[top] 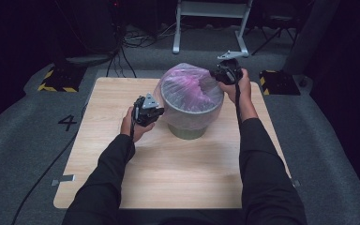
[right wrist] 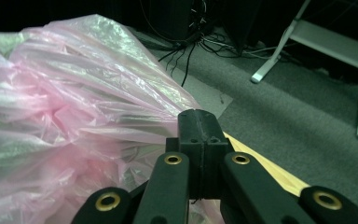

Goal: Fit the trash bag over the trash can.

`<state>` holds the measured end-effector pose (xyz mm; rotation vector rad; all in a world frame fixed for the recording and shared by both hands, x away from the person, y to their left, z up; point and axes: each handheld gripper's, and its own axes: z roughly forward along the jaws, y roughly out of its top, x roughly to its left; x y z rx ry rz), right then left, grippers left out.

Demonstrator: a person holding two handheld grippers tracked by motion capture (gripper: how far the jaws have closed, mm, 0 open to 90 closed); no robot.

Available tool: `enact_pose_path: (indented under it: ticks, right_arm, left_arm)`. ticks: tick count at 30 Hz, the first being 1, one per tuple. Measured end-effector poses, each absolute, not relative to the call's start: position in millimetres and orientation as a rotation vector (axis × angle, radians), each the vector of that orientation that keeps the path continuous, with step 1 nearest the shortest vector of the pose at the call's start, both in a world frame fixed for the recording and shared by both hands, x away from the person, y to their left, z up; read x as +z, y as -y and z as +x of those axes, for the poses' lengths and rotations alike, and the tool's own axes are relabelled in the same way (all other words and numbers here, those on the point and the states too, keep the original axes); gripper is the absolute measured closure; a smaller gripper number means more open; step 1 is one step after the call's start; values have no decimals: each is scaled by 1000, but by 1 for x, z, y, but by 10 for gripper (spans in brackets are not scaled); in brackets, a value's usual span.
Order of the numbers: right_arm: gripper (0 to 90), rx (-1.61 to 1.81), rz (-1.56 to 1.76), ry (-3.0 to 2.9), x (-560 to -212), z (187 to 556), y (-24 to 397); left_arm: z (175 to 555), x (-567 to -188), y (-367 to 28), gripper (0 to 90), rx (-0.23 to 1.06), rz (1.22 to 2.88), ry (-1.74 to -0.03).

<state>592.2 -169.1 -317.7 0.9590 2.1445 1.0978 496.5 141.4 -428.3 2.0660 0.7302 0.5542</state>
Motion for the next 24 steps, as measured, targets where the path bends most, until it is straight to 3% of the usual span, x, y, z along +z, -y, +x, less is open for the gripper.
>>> enact_pose_path:
  ticks: [4, 6, 15, 19, 24]
  right_arm:
    - [893, 1082, 957, -2139, -318, 590, 167]
    - [829, 1088, 938, -2144, -318, 588, 166]
    - [598, 1207, 805, -2188, -306, 569, 165]
    - [526, 1238, 730, -2256, -302, 559, 161]
    - [502, 1258, 654, -2303, -298, 546, 151]
  left_arm:
    - [496, -430, -143, 900, 559, 2069, -732]
    - [495, -430, -145, 876, 568, 2077, -736]
    - [476, -431, -171, 332, 584, 2069, -816]
    - [461, -431, -180, 228, 547, 2090, -798]
    - [444, -435, -190, 203, 536, 2094, -801]
